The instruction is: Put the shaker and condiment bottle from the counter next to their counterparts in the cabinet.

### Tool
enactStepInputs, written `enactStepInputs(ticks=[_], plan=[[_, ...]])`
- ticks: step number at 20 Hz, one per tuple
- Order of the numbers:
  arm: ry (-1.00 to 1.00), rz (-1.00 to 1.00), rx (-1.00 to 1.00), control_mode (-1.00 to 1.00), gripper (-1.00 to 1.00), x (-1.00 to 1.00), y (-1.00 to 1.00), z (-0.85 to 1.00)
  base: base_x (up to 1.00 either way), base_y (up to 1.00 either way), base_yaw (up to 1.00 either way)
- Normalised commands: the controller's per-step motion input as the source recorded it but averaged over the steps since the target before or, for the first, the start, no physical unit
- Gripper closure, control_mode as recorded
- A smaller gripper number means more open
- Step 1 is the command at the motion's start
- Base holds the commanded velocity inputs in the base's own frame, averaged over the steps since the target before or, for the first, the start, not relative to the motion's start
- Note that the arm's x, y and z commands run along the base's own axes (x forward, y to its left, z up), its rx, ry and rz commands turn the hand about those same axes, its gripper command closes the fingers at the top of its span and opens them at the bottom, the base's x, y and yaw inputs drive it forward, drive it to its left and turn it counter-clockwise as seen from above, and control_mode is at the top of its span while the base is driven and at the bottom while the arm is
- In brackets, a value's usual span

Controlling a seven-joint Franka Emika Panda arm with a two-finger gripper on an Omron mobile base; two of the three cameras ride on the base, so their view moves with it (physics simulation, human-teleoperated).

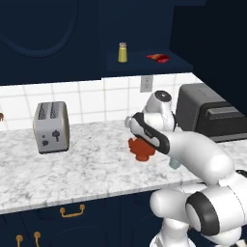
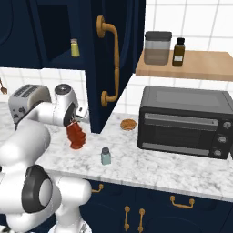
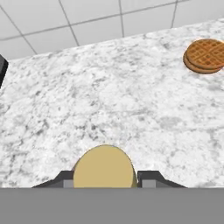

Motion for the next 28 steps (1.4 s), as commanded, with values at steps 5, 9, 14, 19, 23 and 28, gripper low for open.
enactStepInputs(ticks=[5,9,14,19,23,28], plan=[[-0.08,-0.11,0.0,-1.0,1.0,-0.05,0.12,0.7,0.0,0.0,0.0],[-0.03,-0.09,0.0,-1.0,1.0,-0.02,0.06,0.53,0.0,0.0,0.0],[0.0,-0.04,-0.02,-1.0,1.0,0.13,0.0,1.0,0.0,0.0,0.0],[0.0,-0.05,0.0,-1.0,1.0,0.04,0.0,1.0,0.0,0.0,0.0],[0.0,-0.05,0.0,-1.0,1.0,-0.2,0.06,0.65,0.0,0.0,0.0],[-0.05,-0.05,-0.03,-1.0,1.0,-0.22,0.04,0.58,0.0,0.0,0.0]])
